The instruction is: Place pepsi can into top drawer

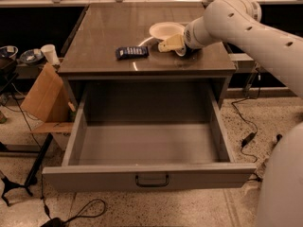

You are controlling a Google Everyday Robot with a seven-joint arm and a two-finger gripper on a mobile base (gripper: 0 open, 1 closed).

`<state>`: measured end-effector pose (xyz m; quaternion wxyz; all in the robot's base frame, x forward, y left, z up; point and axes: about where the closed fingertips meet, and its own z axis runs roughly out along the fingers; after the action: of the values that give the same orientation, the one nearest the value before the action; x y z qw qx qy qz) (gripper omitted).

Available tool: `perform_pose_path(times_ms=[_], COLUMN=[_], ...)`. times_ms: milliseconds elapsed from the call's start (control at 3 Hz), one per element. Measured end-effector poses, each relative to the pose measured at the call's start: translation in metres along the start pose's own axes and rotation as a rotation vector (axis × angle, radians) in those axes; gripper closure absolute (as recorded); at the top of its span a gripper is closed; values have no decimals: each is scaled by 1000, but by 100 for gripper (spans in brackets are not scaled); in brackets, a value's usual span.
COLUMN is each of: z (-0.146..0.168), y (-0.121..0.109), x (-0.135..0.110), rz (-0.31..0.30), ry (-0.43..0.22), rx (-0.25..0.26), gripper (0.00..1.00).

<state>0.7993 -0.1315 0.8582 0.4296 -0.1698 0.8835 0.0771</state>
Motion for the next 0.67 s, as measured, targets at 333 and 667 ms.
perform_pose_path(times_ms=[333, 667], z=[11, 18], y=[-14, -27], x=[1, 1], rz=[-2, -5], ry=[-4, 6], rx=[36, 84], gripper=[0, 0])
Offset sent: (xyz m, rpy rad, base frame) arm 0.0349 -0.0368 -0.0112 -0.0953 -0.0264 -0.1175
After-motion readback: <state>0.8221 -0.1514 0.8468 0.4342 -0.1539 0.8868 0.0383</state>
